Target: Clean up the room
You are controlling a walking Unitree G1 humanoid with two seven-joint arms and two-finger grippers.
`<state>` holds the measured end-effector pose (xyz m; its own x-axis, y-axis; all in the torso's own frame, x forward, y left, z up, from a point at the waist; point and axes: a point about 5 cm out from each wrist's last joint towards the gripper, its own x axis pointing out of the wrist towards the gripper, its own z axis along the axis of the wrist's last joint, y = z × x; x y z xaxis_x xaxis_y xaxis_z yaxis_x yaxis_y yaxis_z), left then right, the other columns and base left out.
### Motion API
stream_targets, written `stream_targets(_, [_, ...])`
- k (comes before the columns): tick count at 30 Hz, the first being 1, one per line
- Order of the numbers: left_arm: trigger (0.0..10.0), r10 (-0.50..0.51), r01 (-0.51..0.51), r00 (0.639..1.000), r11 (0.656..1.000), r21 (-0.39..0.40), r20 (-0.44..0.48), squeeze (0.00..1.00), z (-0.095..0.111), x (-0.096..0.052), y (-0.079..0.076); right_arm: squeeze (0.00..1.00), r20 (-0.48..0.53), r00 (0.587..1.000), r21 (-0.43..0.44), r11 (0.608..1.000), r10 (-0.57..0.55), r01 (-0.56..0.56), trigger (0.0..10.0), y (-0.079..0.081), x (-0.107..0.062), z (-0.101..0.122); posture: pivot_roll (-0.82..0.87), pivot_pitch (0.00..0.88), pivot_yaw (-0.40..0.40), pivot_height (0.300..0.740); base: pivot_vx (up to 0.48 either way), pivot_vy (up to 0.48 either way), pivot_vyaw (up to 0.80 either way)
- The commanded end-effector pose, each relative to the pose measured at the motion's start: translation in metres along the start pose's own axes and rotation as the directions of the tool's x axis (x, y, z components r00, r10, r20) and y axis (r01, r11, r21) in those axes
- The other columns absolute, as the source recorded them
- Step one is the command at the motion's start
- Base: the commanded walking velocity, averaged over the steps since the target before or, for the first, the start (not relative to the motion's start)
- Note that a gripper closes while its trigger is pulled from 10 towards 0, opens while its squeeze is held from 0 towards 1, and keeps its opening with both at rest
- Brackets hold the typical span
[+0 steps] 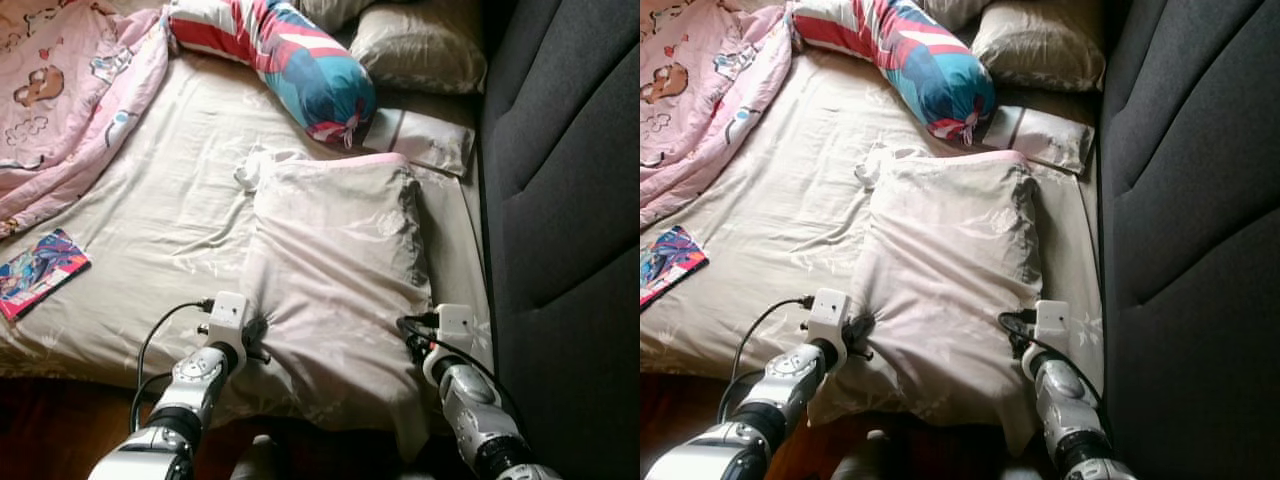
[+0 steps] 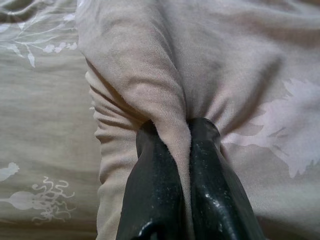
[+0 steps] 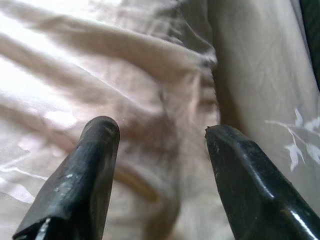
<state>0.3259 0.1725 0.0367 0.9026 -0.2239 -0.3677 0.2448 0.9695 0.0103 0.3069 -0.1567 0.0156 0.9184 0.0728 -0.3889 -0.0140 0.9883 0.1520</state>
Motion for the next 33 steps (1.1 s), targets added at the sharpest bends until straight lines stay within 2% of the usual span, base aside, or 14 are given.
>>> stream_targets(1, [10.0,0.018,-0.018,0.998,1.0,-0.002,-0.052,0.0,-0.018,-0.009,0.008,0.0,-0.021,1.0,0.023,1.0,-0.012,0.013,10.0,-0.001,-0.003,-0.009,-0.07,0.306,0.081,0.683,0.0,0.0,0.0])
stream_targets(9, [10.0,0.008,-0.008,0.998,1.0,0.001,-0.061,0.0,-0.02,-0.009,0.006,0.0,-0.051,0.999,0.003,1.0,-0.004,0.004,10.0,0.0,-0.002,-0.011,-0.07,0.315,0.078,0.673,0.0,0.0,0.0])
stream_targets(12, [10.0,0.006,-0.006,0.998,1.0,-0.001,-0.063,0.0,-0.021,-0.009,0.005,0.0,-0.012,1.0,0.022,1.0,-0.013,0.014,10.0,-0.003,-0.002,-0.007,-0.07,0.317,0.077,0.668,0.0,0.0,0.0])
stream_targets(17, [10.0,0.005,-0.005,0.998,1.0,-0.003,-0.062,0.0,-0.021,-0.009,0.005,0.0,-0.007,1.0,0.025,1.0,-0.014,0.015,10.0,-0.004,-0.002,-0.005,-0.07,0.317,0.076,0.668,0.0,0.0,0.0])
stream_targets(20, [10.0,0.005,-0.005,0.998,1.0,-0.003,-0.061,0.0,-0.02,-0.008,0.004,0.0,0.001,1.0,0.055,0.998,0.004,-0.004,10.0,-0.003,0.0,0.0,-0.07,0.317,0.077,0.668,0.0,0.0,0.0])
stream_targets(21, [10.0,0.005,-0.005,0.998,1.0,-0.002,-0.06,0.0,-0.019,-0.008,0.004,0.99,0.003,1.0,0.069,0.998,0.015,-0.015,10.0,-0.002,0.001,0.001,-0.07,0.318,0.077,0.668,0.0,0.0,0.0])
stream_targets(22, [10.0,0.005,-0.005,0.998,1.0,-0.002,-0.059,0.0,-0.019,-0.008,0.004,1.0,0.009,1.0,0.09,0.995,0.029,-0.029,10.0,-0.001,0.001,0.002,-0.07,0.319,0.078,0.668,0.0,0.0,0.0])
stream_targets(27, [10.0,0.005,-0.005,0.998,1.0,-0.001,-0.058,0.0,-0.019,-0.009,0.005,1.0,-0.006,0.999,0.089,0.995,0.037,-0.036,10.0,0.002,0.002,0.001,-0.06,0.326,0.082,0.668,0.0,0.0,0.0])
stream_targets(28, [10.0,0.005,-0.005,0.998,1.0,0.0,-0.059,0.0,-0.02,-0.009,0.006,0.91,-0.021,0.999,0.078,0.996,0.035,-0.033,10.0,0.003,0.003,0.0,-0.06,0.329,0.084,0.668,0.0,0.0,0.0])
stream_targets(29, [10.0,0.005,-0.005,0.998,1.0,0.0,-0.06,0.0,-0.021,-0.01,0.006,0.91,-0.03,0.999,0.072,0.997,0.034,-0.032,10.0,0.003,0.003,-0.002,-0.06,0.33,0.084,0.668,0.0,0.0,0.0])
stream_targets(30, [10.0,0.006,-0.005,0.998,1.0,0.002,-0.062,0.0,-0.022,-0.011,0.007,0.0,-0.036,0.999,0.067,0.997,0.041,-0.039,10.0,0.005,0.003,-0.002,-0.06,0.332,0.085,0.668,0.0,0.0,0.0])
stream_targets(33, [10.0,0.006,-0.006,0.998,1.0,0.003,-0.063,0.0,-0.023,-0.012,0.008,0.0,-0.038,0.998,0.054,0.997,0.052,-0.05,10.0,0.007,0.004,-0.002,-0.06,0.339,0.087,0.668,0.0,0.0,0.0])
